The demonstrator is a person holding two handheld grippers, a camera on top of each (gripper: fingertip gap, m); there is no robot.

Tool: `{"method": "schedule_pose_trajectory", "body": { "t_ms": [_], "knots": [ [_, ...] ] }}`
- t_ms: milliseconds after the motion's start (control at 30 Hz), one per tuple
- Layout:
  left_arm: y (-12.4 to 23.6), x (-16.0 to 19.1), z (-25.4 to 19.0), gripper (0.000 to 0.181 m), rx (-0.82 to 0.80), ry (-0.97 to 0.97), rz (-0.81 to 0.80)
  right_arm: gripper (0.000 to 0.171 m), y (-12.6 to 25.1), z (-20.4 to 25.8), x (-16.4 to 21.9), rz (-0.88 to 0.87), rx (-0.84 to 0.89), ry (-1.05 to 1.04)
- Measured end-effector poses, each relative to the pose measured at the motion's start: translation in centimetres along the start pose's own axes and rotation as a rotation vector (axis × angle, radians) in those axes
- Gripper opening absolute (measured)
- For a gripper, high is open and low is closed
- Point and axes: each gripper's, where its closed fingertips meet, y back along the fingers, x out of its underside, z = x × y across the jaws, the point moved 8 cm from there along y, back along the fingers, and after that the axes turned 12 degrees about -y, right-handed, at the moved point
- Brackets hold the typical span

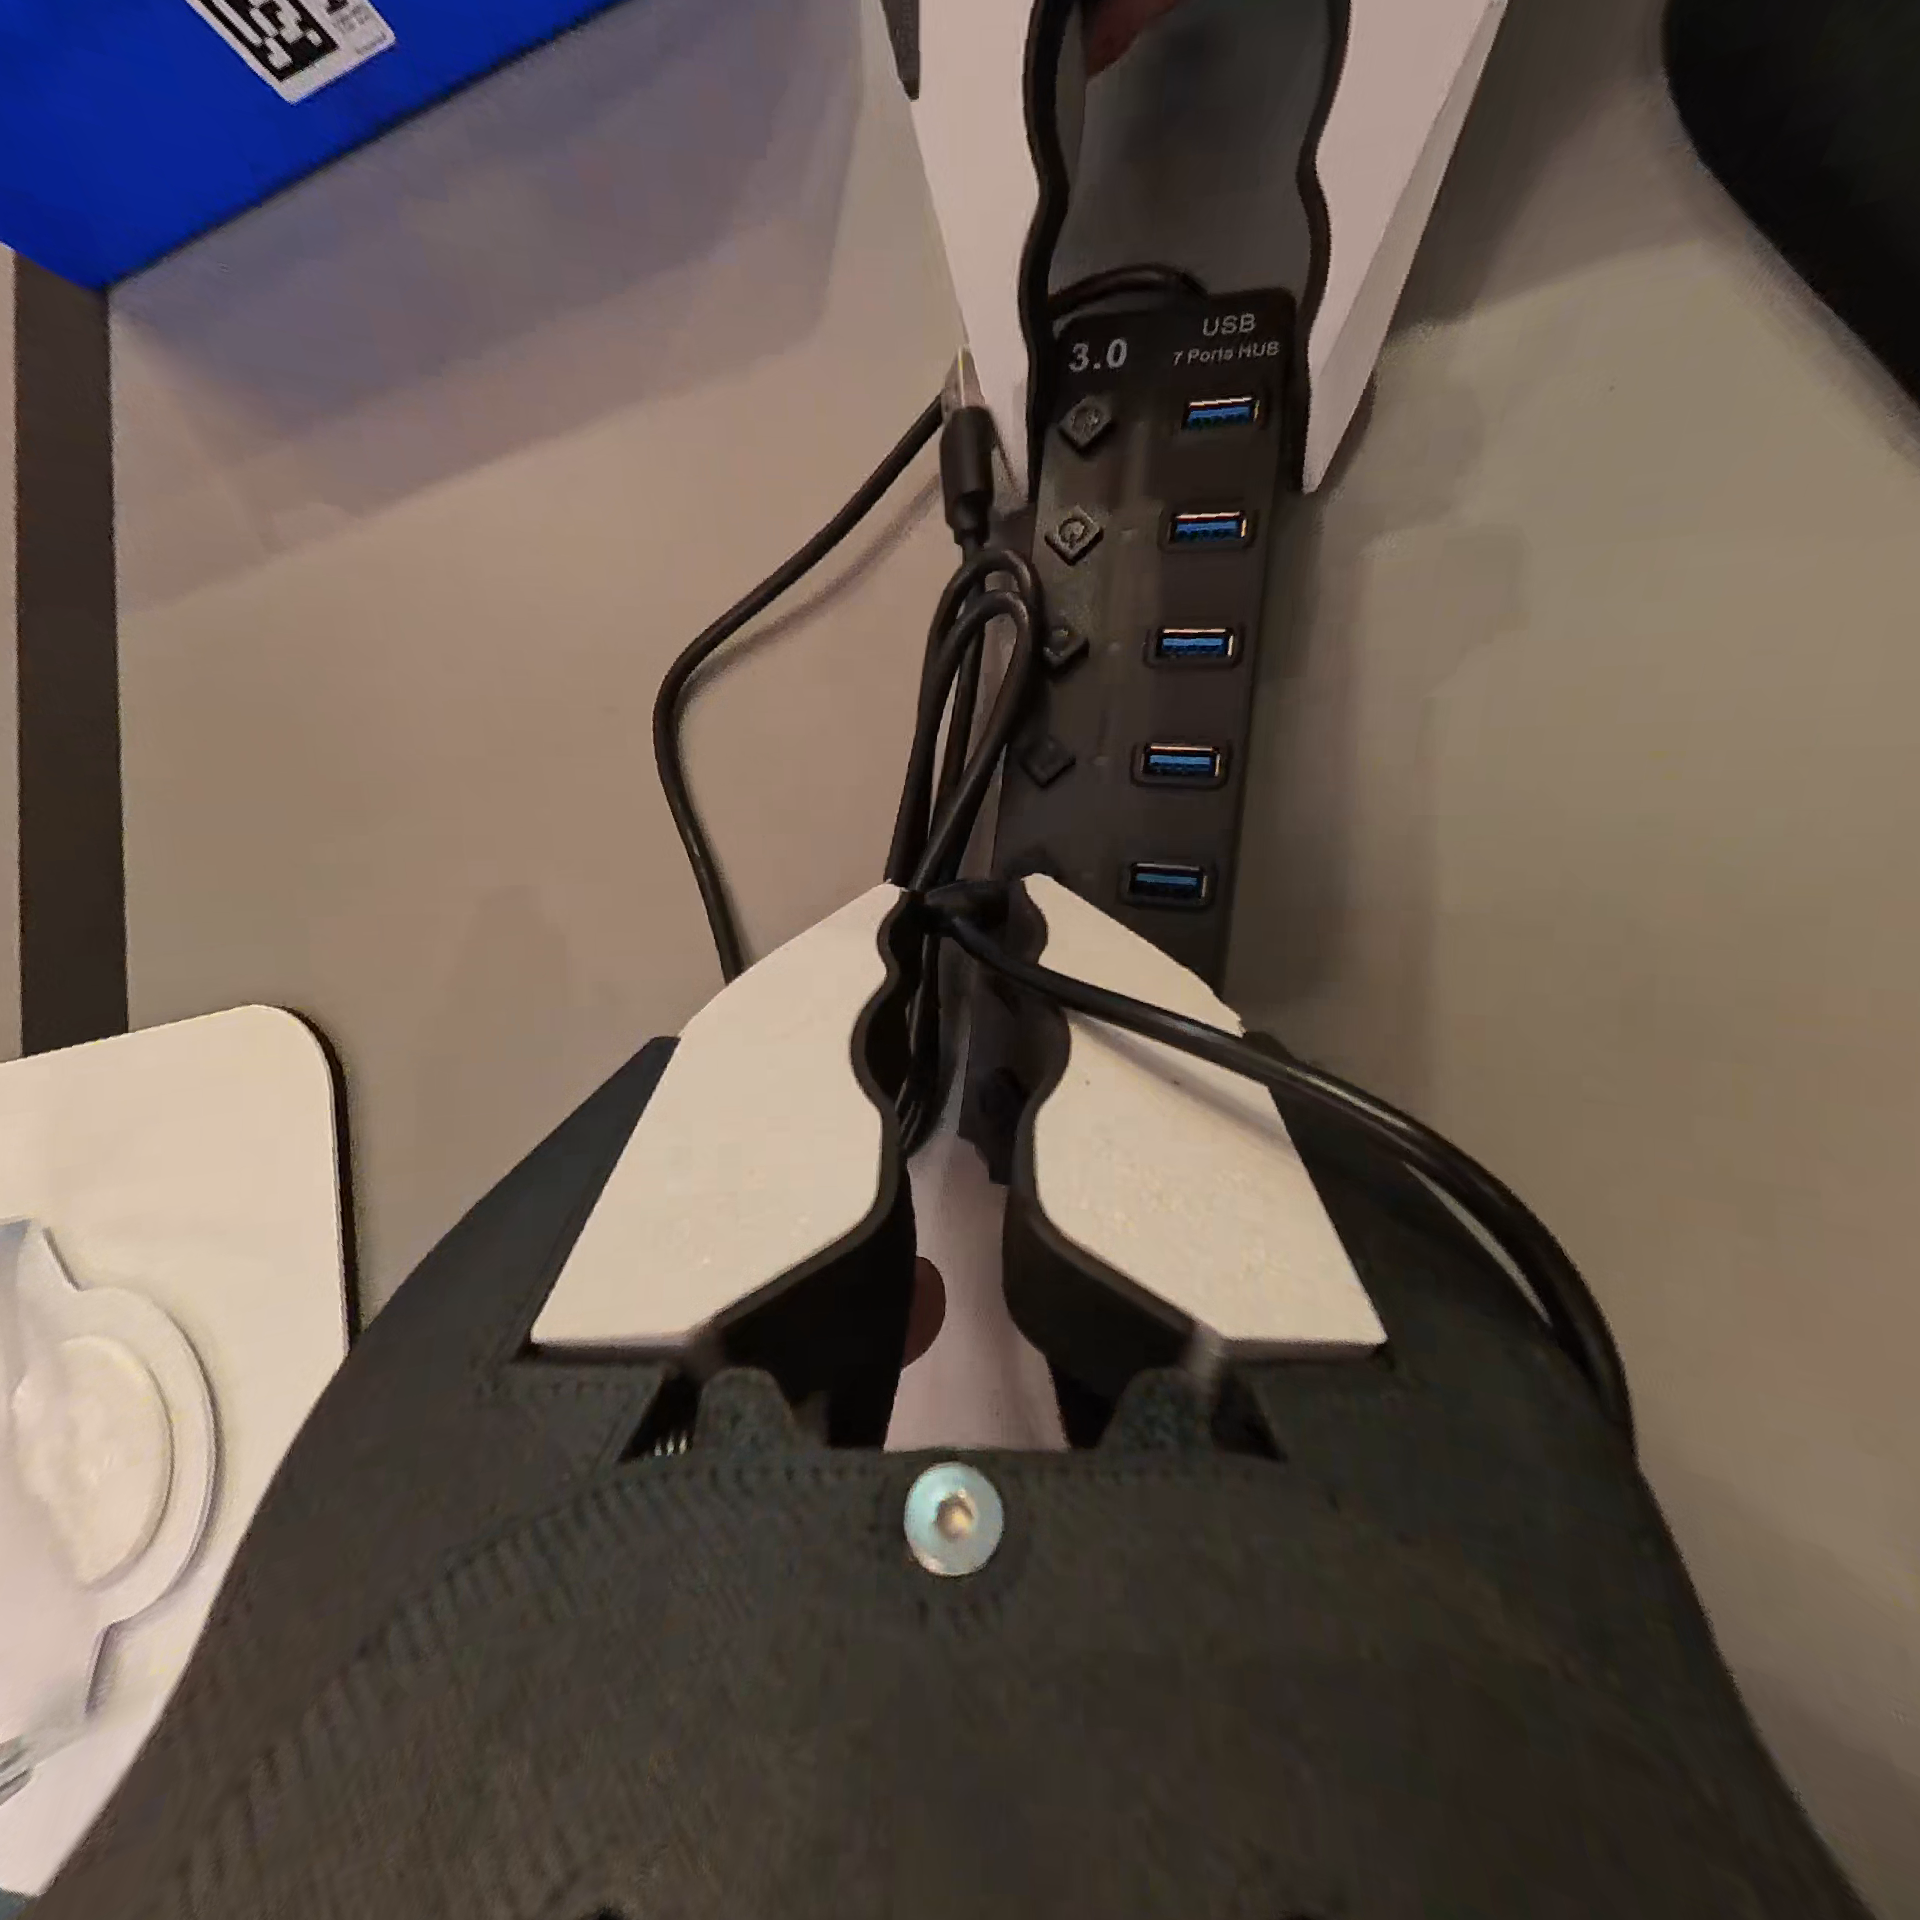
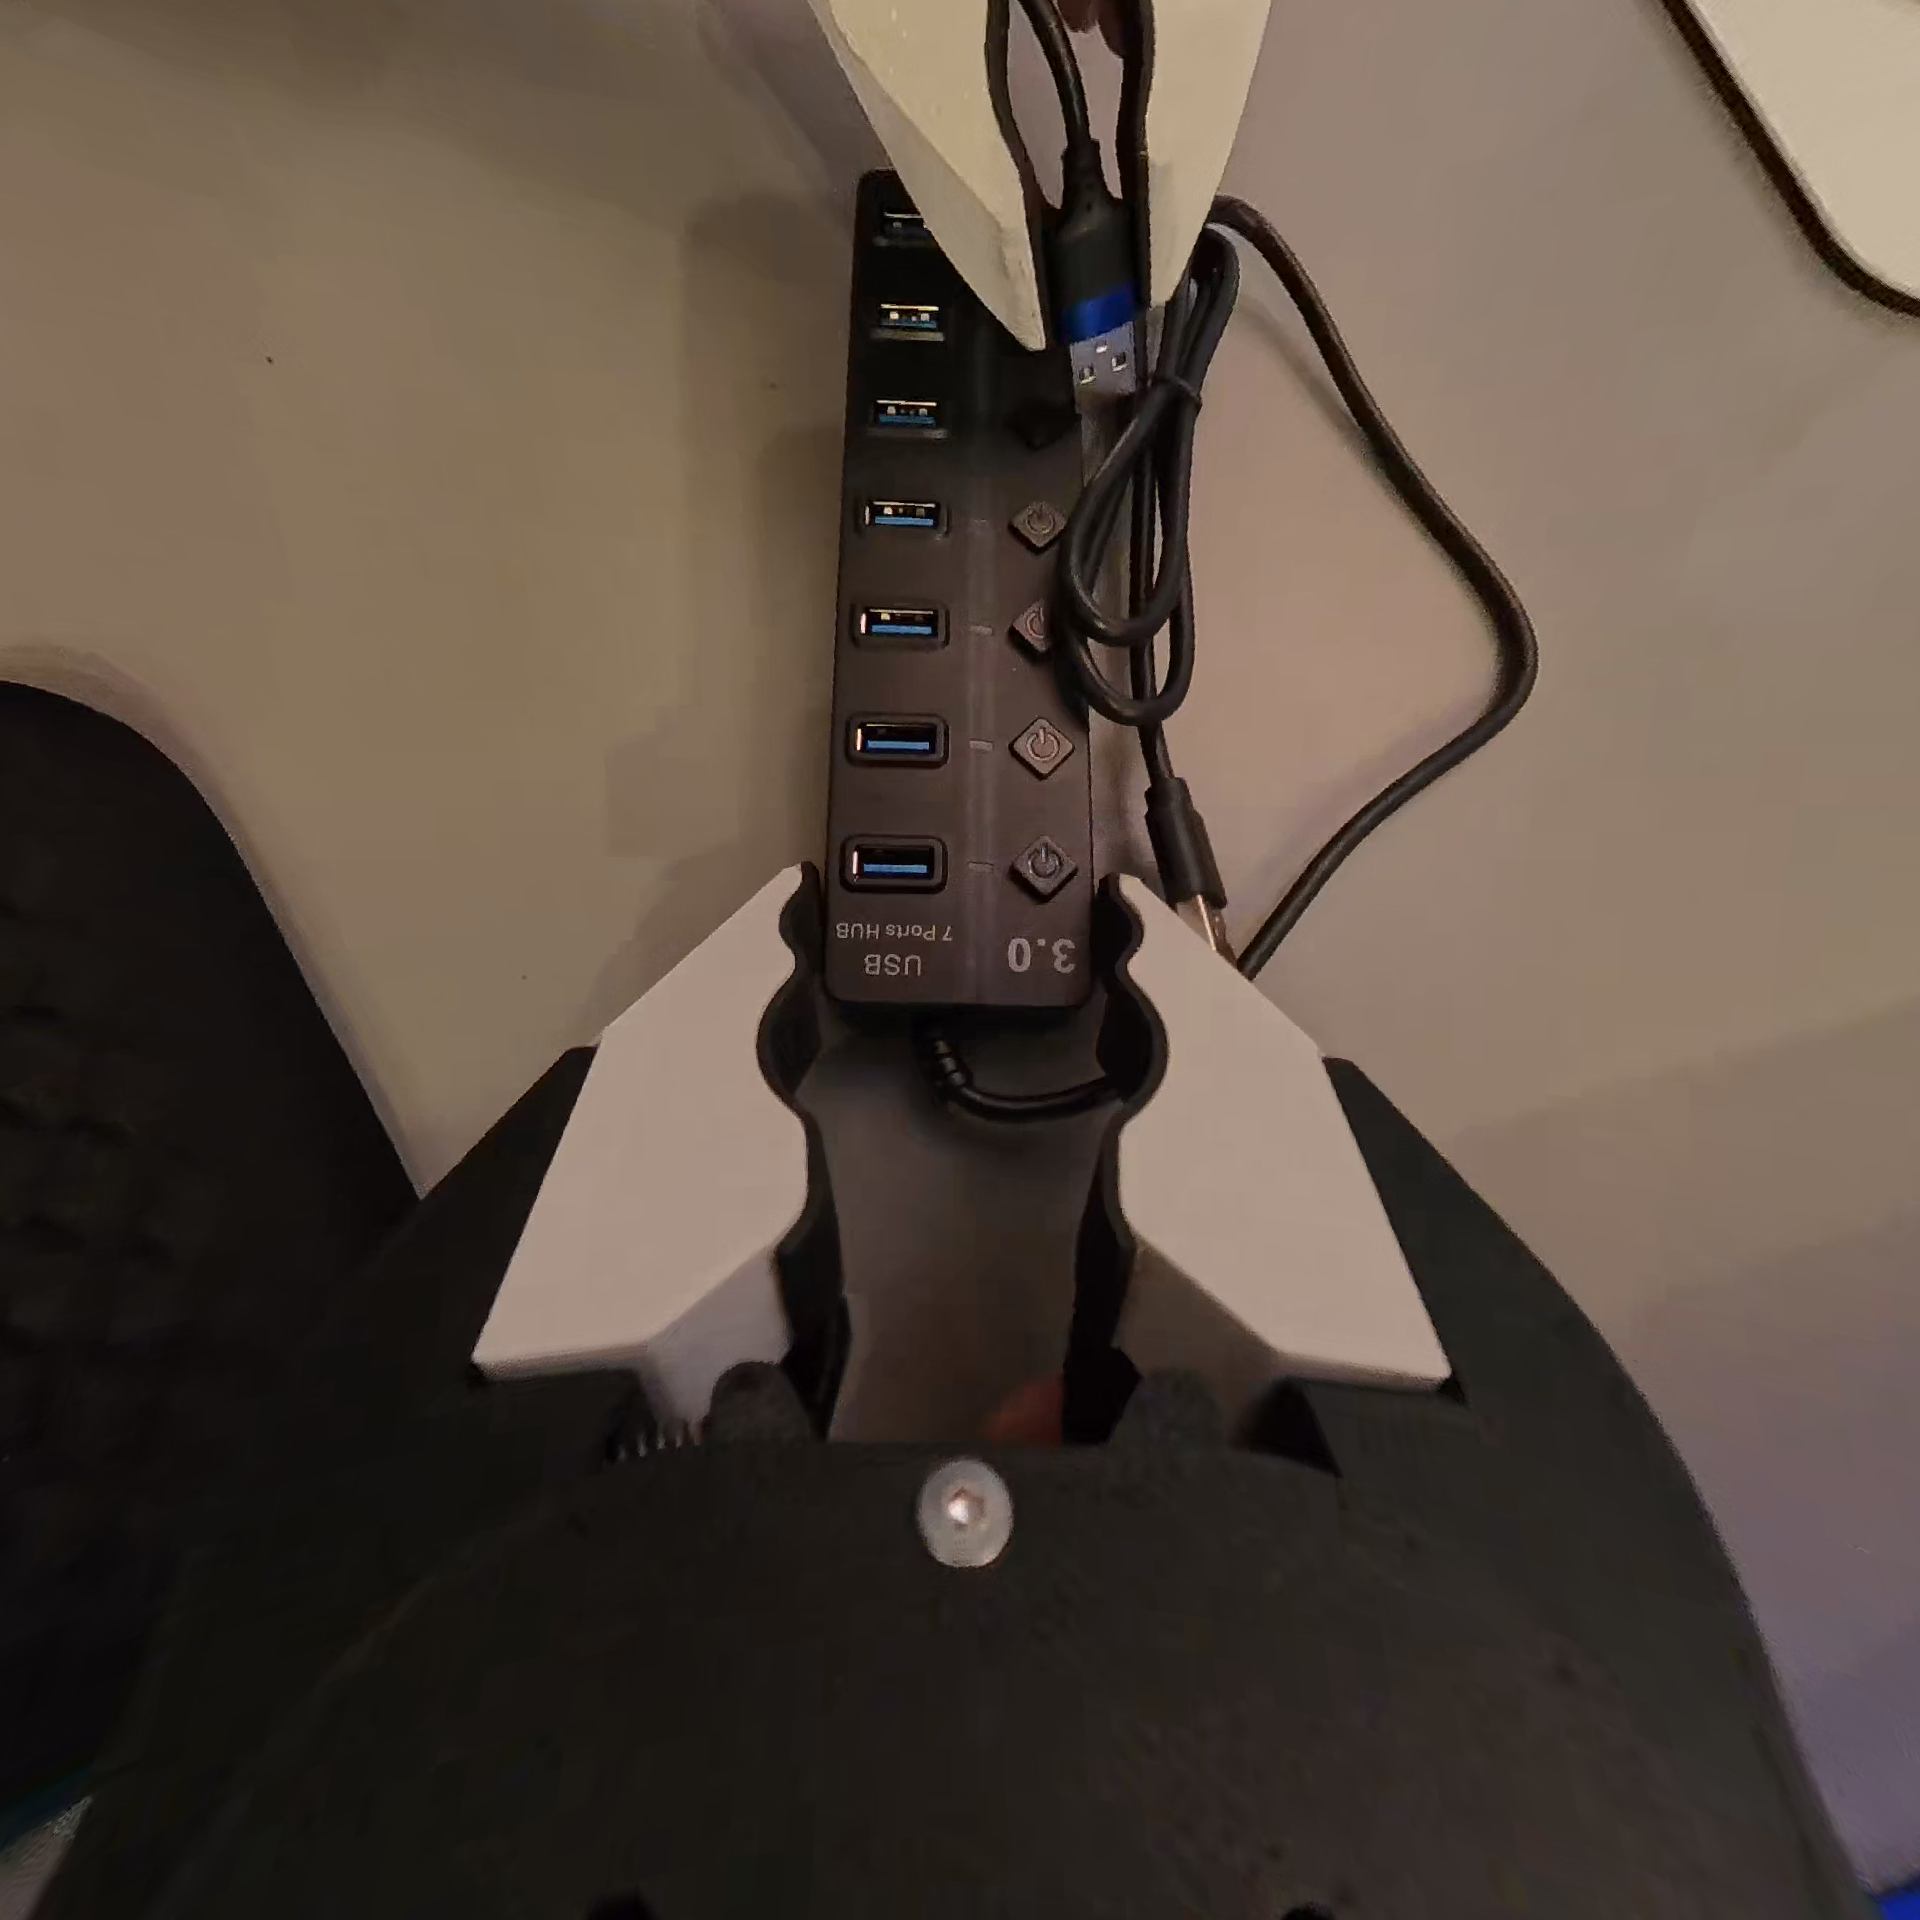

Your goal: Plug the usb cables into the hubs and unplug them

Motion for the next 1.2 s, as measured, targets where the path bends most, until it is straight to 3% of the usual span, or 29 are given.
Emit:
{"method": "schedule_pose_trajectory", "body": {
  "t_ms": [233, 667, 833, 1200],
  "knots": [
    [0.0, 0.0, -0.1, 0.016, -0.005, -0.001, 0.003, 0.058, 1.2, -0.4, 1.2, 0.019, 0.010, 0.001],
    [0.3, 0.6, 0.1, 0.016, 0.021, 0.064, -0.049, 0.050, 0.6, 0.0, 0.4, -0.084, -0.017, 0.006],
    [1.6, 1.4, 1.0, 0.016, 0.011, 0.141, -0.144, 0.049, 2.9, 0.2, -2.8, -0.295, -0.053, -0.050],
    [4.2, 3.7, 2.1, 0.015, 0.017, 0.243, -0.319, 0.048, 4.1, 0.7, -12.5, -0.235, -0.084, 0.099]
  ]
}}
